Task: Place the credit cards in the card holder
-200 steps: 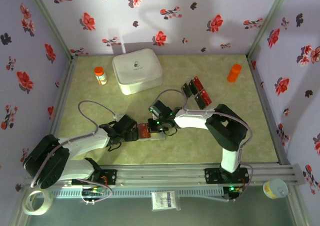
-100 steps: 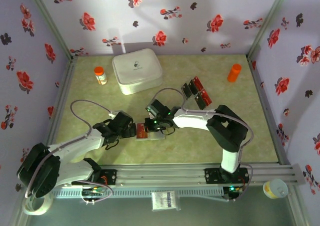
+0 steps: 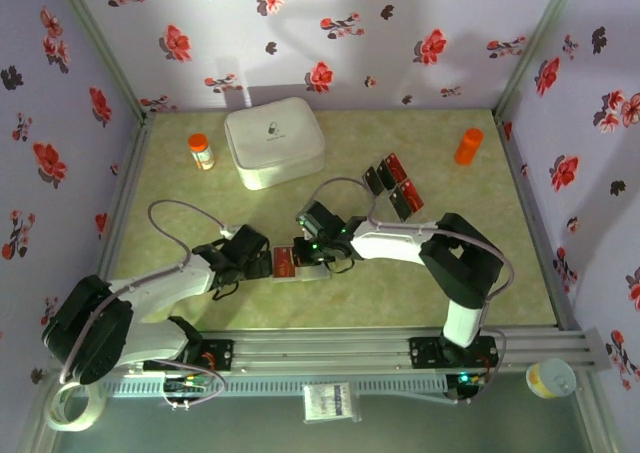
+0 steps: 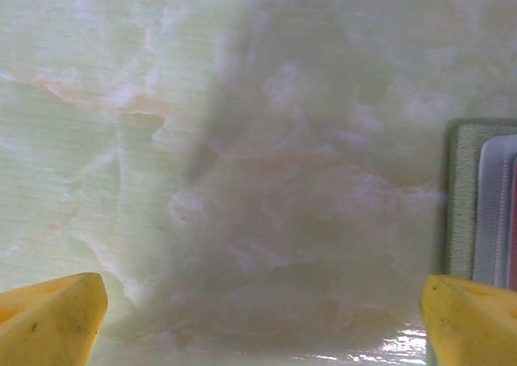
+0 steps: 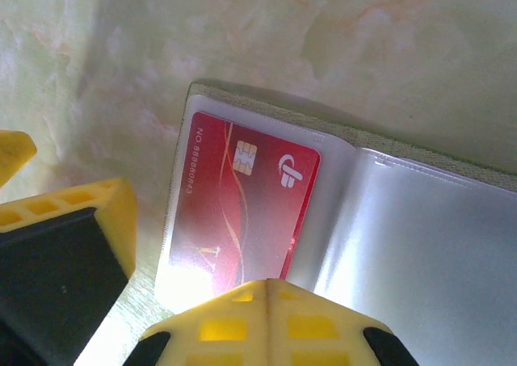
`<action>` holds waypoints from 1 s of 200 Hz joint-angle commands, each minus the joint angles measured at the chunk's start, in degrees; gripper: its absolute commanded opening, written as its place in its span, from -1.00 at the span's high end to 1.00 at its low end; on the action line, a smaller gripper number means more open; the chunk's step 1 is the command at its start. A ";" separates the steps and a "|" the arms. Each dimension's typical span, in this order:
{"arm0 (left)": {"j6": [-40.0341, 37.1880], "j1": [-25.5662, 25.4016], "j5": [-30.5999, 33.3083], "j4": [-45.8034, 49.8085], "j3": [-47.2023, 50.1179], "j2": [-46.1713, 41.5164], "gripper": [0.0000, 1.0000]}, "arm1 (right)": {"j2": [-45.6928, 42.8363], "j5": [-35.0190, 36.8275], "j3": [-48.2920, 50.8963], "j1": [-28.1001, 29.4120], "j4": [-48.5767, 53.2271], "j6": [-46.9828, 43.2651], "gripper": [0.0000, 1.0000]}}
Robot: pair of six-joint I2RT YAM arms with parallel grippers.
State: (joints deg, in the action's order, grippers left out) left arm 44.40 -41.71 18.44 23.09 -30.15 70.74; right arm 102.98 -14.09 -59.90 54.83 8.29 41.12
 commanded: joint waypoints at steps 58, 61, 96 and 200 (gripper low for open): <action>-1.07 0.40 0.55 -1.57 0.97 2.75 -0.99 | 3.52 1.43 -1.56 0.47 0.23 0.14 1.00; -1.14 0.41 0.61 -1.70 0.97 2.86 -1.00 | 3.77 1.35 -1.68 0.44 0.23 0.02 1.00; -1.10 0.41 0.17 -2.17 1.14 3.47 -1.00 | 5.18 0.43 -3.01 0.47 0.49 -0.16 1.00; -1.41 0.44 0.14 -1.01 0.54 1.37 -1.00 | 4.58 -1.38 -3.37 0.50 0.15 0.96 1.00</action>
State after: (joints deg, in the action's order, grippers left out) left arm 44.40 -41.71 18.39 21.06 -29.82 73.54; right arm 107.31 -14.22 -62.08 54.81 8.08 41.12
